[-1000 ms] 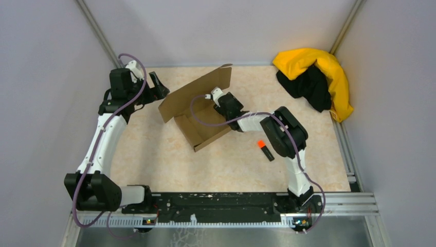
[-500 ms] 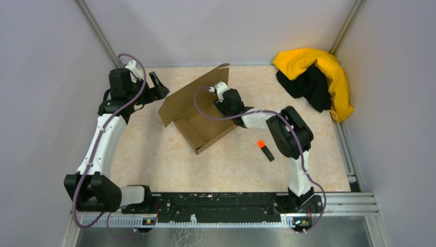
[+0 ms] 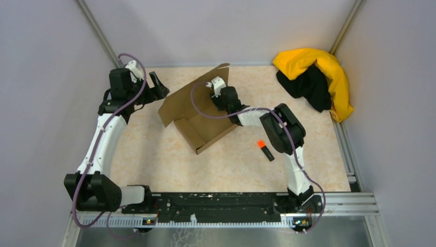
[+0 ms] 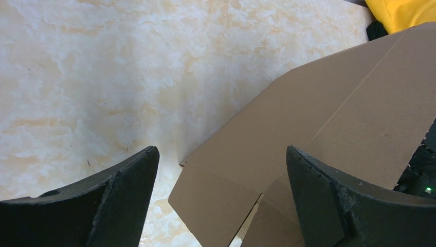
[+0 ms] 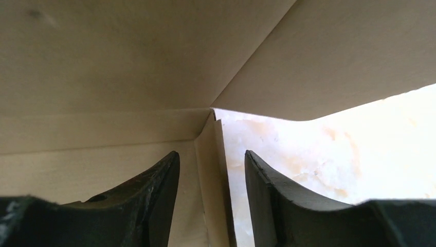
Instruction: Fold the paper box
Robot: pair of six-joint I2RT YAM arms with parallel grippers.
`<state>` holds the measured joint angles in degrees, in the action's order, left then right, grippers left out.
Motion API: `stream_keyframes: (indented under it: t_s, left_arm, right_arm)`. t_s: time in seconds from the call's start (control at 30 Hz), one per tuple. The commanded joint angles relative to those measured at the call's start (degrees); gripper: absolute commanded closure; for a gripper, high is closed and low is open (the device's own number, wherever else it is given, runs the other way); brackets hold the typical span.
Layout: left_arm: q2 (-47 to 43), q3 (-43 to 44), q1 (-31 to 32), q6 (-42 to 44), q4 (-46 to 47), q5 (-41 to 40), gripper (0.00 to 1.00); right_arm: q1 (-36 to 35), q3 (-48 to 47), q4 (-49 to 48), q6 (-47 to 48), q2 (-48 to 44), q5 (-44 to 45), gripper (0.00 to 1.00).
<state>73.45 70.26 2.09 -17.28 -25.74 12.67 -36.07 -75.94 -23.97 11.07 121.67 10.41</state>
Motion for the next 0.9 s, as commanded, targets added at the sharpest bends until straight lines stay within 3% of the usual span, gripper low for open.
stream_keyframes:
  t_s: [0.0, 0.23, 0.4, 0.63, 0.7, 0.8, 0.87]
  left_arm:
    - [0.3, 1.7, -0.5, 0.2, 0.9, 0.2, 0.01]
    - [0.1, 1.5, -0.6, 0.1, 1.0, 0.0, 0.01]
    - [0.0, 1.2, -0.6, 0.0, 1.0, 0.2, 0.01]
    - [-0.4, 0.7, -0.6, -0.1, 1.1, 0.2, 0.01]
    - [-0.5, 0.8, -0.6, -0.1, 1.0, 0.3, 0.01]
    - [-0.6, 1.3, -0.6, 0.0, 0.5, 0.1, 0.01]
    - [-0.7, 1.7, -0.6, 0.2, 0.2, -0.1, 0.01]
  right_arm:
    - [0.2, -2.8, -2.6, -0.6, 1.6, 0.4, 0.52]
    - [0.1, -2.4, -2.1, -0.6, 2.4, 3.7, 0.56]
    - [0.1, -3.6, 0.5, -0.3, 2.8, 7.4, 0.74]
    - [-0.1, -3.2, 0.2, 0.3, 2.6, 10.5, 0.77]
    - [-0.1, -2.8, 0.2, -0.3, 1.5, 10.2, 0.68]
    - [-0.1, -0.4, -0.5, -1.4, -1.7, 7.9, 0.39]
    - [0.0, 0.8, 0.5, -2.3, -4.3, 6.7, 0.34]
